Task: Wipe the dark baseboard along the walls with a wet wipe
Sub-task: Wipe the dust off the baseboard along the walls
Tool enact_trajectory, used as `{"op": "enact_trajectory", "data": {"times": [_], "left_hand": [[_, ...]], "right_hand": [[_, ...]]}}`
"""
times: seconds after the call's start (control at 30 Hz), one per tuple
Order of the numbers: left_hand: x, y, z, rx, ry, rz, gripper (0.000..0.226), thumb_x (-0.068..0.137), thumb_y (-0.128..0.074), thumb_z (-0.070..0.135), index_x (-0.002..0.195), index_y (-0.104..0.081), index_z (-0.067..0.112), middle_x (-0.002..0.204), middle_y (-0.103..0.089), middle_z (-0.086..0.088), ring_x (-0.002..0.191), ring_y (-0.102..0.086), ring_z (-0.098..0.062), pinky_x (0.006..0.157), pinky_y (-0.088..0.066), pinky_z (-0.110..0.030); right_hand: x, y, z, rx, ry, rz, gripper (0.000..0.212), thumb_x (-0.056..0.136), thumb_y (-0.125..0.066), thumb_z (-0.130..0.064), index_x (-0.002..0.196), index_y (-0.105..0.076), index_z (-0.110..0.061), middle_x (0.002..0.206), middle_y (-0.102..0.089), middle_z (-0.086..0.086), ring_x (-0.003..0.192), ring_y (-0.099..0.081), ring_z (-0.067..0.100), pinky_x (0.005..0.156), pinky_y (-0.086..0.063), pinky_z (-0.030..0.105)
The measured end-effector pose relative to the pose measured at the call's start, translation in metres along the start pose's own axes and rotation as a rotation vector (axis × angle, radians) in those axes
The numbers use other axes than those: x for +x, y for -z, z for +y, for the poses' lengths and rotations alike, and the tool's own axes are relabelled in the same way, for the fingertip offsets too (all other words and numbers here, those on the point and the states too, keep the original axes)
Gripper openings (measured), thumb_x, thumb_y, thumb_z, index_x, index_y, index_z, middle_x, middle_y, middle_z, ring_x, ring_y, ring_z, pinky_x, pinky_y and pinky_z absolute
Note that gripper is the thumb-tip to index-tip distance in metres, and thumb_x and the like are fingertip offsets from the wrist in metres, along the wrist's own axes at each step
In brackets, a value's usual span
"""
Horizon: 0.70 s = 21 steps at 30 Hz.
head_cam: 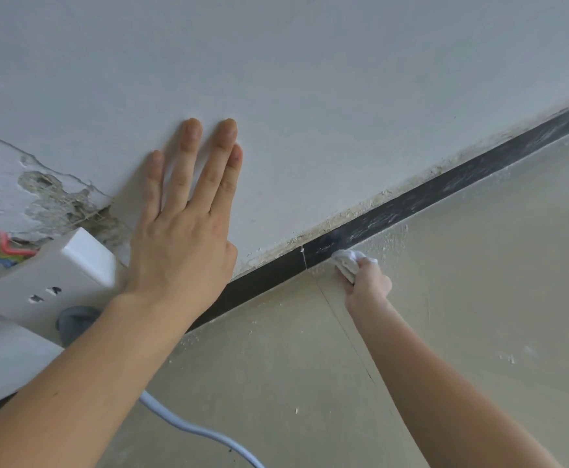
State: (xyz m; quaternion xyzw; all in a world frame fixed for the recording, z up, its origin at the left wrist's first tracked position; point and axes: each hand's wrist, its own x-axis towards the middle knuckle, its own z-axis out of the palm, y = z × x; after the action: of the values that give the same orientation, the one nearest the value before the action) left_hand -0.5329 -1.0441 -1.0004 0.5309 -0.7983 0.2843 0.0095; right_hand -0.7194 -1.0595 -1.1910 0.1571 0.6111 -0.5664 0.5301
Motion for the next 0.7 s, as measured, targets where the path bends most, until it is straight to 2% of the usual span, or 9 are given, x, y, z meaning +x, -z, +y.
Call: {"op": "enact_trajectory", "data": {"times": [0.13,0.2,0.27,0.37,0.43,0.5,0.57,0.63,0.7], "left_hand": [[-0.001,-0.001,-0.001,0.001,-0.010,0.015,0.105,0.066,-0.066,0.011,0.150,-0.003,0.006,0.159,0.008,-0.004,0.142,0.020,-0.026,0.116,0.007,-0.046],[-0.001,0.000,-0.003,0.000,-0.017,0.026,0.106,0.065,-0.068,0.011,0.151,-0.005,0.006,0.159,0.007,-0.003,0.143,0.019,-0.025,0.116,0.007,-0.045],[0.000,0.000,-0.005,-0.011,-0.019,0.038,0.107,0.064,-0.071,0.010,0.151,-0.009,0.006,0.158,0.006,-0.002,0.143,0.018,-0.024,0.116,0.008,-0.044],[0.001,-0.002,-0.004,-0.027,-0.009,0.030,0.106,0.064,-0.070,0.006,0.150,-0.009,0.006,0.158,0.008,-0.001,0.142,0.021,-0.023,0.115,0.011,-0.043],[0.001,-0.004,-0.003,-0.029,0.000,0.032,0.106,0.064,-0.068,0.003,0.151,-0.008,0.006,0.158,0.008,-0.001,0.141,0.023,-0.023,0.115,0.013,-0.043],[0.000,-0.005,-0.003,-0.021,0.004,0.034,0.105,0.064,-0.066,0.002,0.151,-0.007,0.006,0.158,0.009,-0.001,0.140,0.024,-0.023,0.115,0.013,-0.043],[0.000,-0.006,-0.002,-0.014,0.002,0.032,0.105,0.065,-0.066,0.002,0.151,-0.006,0.005,0.158,0.009,-0.001,0.140,0.024,-0.024,0.115,0.012,-0.044],[0.000,-0.007,0.000,-0.011,-0.003,0.035,0.106,0.065,-0.065,0.003,0.150,-0.004,0.005,0.158,0.009,-0.003,0.141,0.024,-0.025,0.115,0.011,-0.045],[0.000,-0.007,0.000,-0.017,-0.005,0.043,0.105,0.065,-0.064,0.005,0.150,-0.002,0.005,0.159,0.008,-0.003,0.142,0.023,-0.025,0.115,0.011,-0.045]], "right_hand": [[-0.032,-0.016,0.033,-0.192,-0.232,-0.266,0.008,0.092,-0.053,-0.006,0.089,-0.059,-0.002,0.089,-0.064,0.018,0.071,-0.066,0.027,0.065,-0.060,0.038],[-0.039,-0.027,0.042,-0.244,-0.295,-0.374,0.011,0.096,-0.047,-0.005,0.093,-0.058,-0.003,0.086,-0.062,0.017,0.067,-0.064,0.025,0.058,-0.060,0.035],[-0.033,-0.037,0.026,-0.225,-0.226,-0.361,0.009,0.097,-0.041,-0.002,0.100,-0.049,-0.003,0.089,-0.055,0.014,0.068,-0.060,0.023,0.051,-0.059,0.030],[-0.018,-0.037,-0.012,-0.200,-0.153,-0.202,0.016,0.094,-0.038,0.006,0.086,-0.050,0.001,0.082,-0.053,0.017,0.062,-0.058,0.026,0.046,-0.055,0.028],[-0.014,-0.029,-0.028,-0.165,-0.086,-0.204,0.018,0.095,-0.037,0.005,0.088,-0.052,-0.002,0.080,-0.053,0.015,0.064,-0.058,0.023,0.046,-0.055,0.024],[-0.012,-0.016,-0.039,-0.104,0.017,-0.210,0.016,0.098,-0.037,0.000,0.094,-0.049,-0.009,0.085,-0.053,0.008,0.069,-0.057,0.016,0.055,-0.056,0.019],[-0.010,-0.004,-0.047,-0.095,0.121,-0.144,0.017,0.099,-0.036,-0.005,0.095,-0.052,-0.009,0.083,-0.054,0.004,0.069,-0.057,0.011,0.066,-0.055,0.022],[-0.009,0.003,-0.040,-0.117,0.093,-0.111,0.024,0.099,-0.038,-0.006,0.115,-0.055,-0.002,0.079,-0.054,0.006,0.066,-0.057,0.013,0.070,-0.055,0.028],[-0.020,-0.002,-0.015,-0.167,-0.090,-0.166,0.027,0.097,-0.043,-0.006,0.118,-0.057,0.005,0.083,-0.061,0.013,0.062,-0.059,0.017,0.059,-0.057,0.025]]}}
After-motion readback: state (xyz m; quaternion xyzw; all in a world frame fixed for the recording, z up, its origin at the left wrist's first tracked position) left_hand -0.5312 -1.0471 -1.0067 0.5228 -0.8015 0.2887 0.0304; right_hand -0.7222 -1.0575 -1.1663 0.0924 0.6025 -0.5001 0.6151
